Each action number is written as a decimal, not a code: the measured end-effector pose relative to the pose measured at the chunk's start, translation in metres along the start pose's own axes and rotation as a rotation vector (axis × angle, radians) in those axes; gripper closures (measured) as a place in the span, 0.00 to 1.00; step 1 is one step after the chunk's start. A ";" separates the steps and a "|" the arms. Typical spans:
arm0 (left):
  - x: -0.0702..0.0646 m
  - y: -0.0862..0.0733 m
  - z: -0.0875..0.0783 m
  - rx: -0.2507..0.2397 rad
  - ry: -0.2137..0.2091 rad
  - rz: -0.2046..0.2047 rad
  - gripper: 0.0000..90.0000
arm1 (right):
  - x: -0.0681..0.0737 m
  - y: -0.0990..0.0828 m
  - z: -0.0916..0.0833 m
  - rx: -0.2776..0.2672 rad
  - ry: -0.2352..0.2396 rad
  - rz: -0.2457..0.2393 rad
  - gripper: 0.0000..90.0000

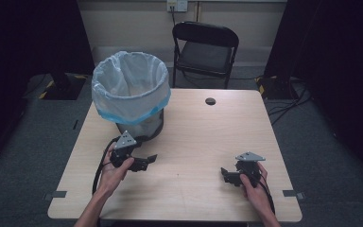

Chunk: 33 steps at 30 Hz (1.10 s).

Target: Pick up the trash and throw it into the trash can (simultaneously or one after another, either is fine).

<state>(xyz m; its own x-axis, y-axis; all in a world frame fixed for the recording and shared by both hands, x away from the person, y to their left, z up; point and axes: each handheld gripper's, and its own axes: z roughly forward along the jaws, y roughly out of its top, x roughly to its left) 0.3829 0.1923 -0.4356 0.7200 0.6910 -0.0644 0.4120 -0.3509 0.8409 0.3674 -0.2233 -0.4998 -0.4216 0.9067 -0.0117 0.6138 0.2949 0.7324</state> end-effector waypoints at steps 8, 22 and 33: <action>0.004 -0.018 0.014 0.068 0.001 -0.032 0.18 | 0.000 0.000 0.000 0.000 0.000 0.000 0.13; 0.002 -0.043 0.030 0.198 0.025 -0.025 0.18 | 0.000 0.000 0.000 0.000 0.000 0.000 0.13; -0.006 -0.052 0.036 0.188 0.087 0.010 0.17 | 0.000 0.000 0.000 0.000 -0.001 -0.001 0.13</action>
<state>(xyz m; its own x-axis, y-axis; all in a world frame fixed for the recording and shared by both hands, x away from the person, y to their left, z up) 0.3771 0.1840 -0.4986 0.6769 0.7361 -0.0033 0.5079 -0.4637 0.7260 0.3672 -0.2233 -0.4998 -0.4220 0.9065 -0.0133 0.6128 0.2960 0.7327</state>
